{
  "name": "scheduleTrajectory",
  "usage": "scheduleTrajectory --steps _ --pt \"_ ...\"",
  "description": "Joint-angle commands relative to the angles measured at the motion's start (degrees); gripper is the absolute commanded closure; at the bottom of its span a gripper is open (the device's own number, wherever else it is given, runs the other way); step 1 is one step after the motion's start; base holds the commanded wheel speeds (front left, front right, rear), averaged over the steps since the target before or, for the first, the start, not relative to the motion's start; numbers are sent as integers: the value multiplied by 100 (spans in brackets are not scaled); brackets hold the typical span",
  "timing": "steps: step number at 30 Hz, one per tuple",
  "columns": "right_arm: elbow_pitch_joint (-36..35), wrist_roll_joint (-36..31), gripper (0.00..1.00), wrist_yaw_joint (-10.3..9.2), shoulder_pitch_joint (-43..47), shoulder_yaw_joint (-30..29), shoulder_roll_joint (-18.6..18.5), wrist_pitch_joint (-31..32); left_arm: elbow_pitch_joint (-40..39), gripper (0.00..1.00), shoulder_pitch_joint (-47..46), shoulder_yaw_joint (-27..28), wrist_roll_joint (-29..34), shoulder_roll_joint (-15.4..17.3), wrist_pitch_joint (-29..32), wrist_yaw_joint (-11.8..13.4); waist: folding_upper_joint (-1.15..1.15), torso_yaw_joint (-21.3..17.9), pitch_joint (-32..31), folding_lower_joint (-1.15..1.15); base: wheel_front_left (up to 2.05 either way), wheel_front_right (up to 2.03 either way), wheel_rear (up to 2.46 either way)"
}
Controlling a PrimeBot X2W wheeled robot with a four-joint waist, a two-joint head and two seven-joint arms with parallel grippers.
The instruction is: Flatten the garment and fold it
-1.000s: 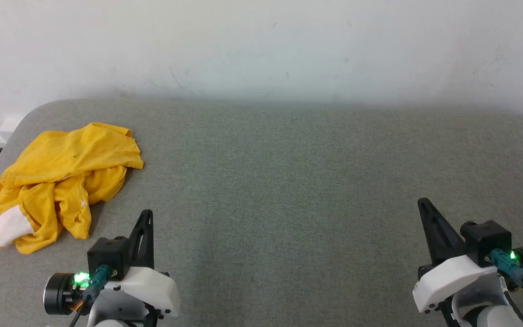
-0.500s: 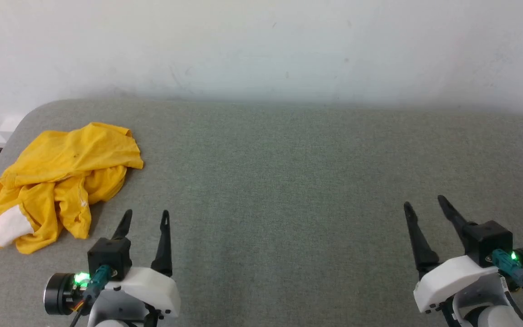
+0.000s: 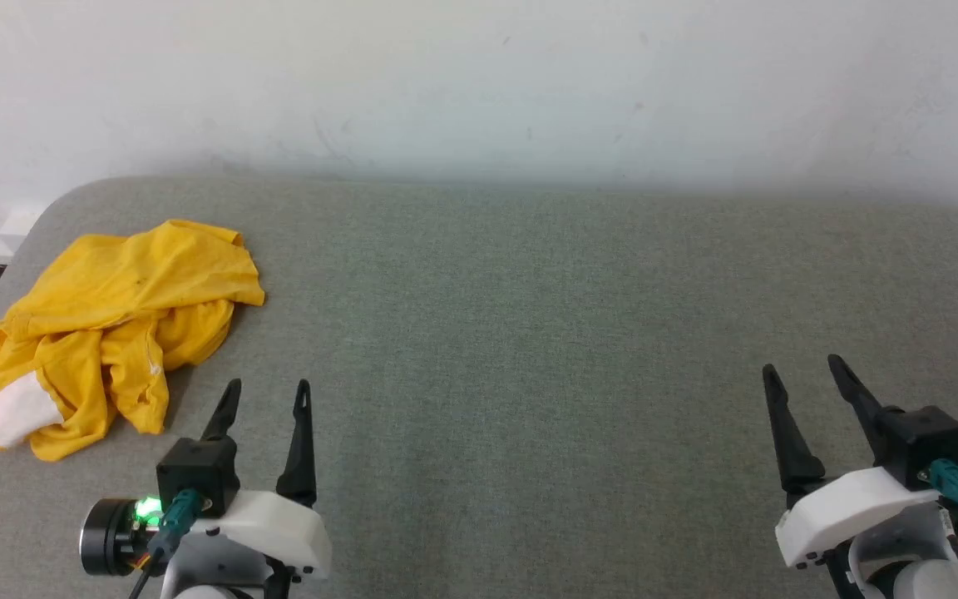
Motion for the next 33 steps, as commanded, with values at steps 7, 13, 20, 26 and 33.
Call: scheduleTrajectory --steps 7,13,20,26,33 --pt "40 87 0 -1 -23 -173 6 -130 -73 0 51 -20 -119 -7 -141 97 0 56 42 0 0 0 0" --pt "27 102 0 -2 -49 -256 7 -202 -115 0 47 -21 -173 -8 -213 143 0 151 86 0 0 0 0" --pt "28 116 0 -2 -77 -304 9 -286 -161 0 66 -20 -270 -10 -296 219 0 333 116 0 0 0 0" --pt "15 112 0 -2 -97 -298 10 -357 -176 0 93 -30 -321 -12 -368 262 0 533 144 0 0 0 0" --pt "17 101 0 -3 -115 -235 12 -441 -205 0 118 -54 -407 -13 -452 323 0 791 198 0 0 0 0"
